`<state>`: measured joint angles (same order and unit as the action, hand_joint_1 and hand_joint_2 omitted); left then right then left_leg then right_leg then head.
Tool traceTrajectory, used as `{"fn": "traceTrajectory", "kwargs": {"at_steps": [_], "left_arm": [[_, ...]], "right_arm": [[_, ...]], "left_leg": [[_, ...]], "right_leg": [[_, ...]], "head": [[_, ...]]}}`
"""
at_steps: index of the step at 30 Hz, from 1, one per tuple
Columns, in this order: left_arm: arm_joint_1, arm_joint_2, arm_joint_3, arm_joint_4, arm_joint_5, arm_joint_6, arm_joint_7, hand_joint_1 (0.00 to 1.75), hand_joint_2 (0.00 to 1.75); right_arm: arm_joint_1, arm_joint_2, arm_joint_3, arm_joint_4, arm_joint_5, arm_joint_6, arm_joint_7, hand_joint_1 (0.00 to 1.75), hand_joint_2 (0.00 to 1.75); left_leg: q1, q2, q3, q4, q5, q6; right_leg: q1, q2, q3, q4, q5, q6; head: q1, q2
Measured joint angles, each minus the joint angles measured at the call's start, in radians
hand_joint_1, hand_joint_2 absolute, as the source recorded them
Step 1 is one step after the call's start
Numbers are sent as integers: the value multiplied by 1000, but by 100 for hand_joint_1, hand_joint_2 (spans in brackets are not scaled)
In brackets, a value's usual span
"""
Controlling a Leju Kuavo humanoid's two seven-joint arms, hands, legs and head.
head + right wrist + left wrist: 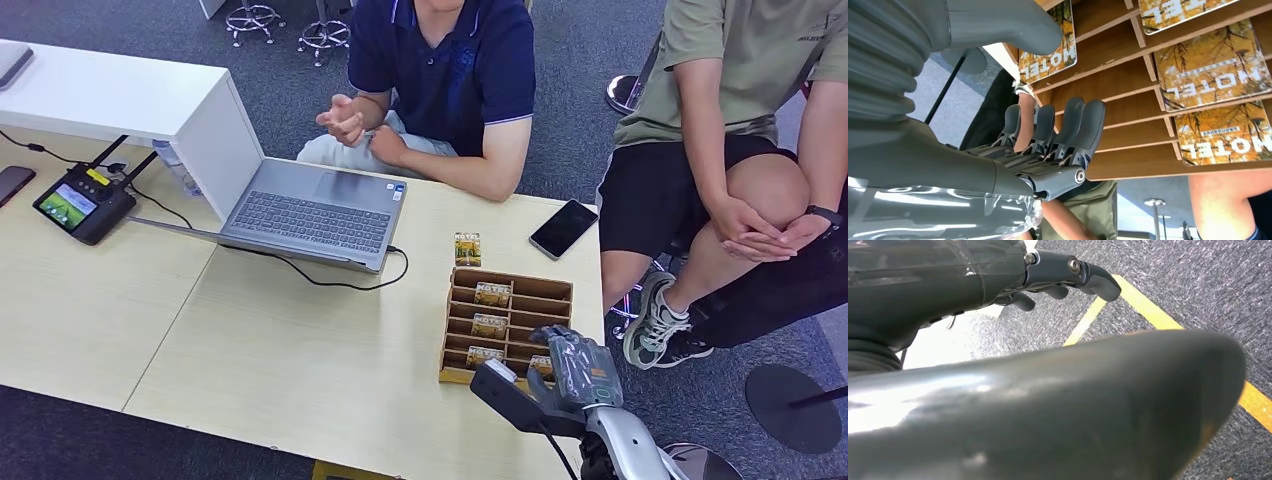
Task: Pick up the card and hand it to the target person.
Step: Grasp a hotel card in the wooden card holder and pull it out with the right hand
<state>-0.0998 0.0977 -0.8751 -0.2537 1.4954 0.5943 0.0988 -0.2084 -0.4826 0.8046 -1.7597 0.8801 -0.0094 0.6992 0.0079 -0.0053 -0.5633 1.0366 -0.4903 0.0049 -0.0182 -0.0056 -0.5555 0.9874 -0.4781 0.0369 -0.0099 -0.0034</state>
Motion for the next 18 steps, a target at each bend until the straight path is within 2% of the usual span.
{"fn": "traceTrajectory", "kwargs": {"at_steps": [18], "left_arm": [[0, 0, 0, 0, 0, 0, 0, 0, 0]], "right_arm": [[0, 0, 0, 0, 0, 1, 0, 120, 175]], "left_leg": [[0, 0, 0, 0, 0, 0]], "right_leg": [[0, 0, 0, 0, 0, 0]], "head": [[0, 0]]}}
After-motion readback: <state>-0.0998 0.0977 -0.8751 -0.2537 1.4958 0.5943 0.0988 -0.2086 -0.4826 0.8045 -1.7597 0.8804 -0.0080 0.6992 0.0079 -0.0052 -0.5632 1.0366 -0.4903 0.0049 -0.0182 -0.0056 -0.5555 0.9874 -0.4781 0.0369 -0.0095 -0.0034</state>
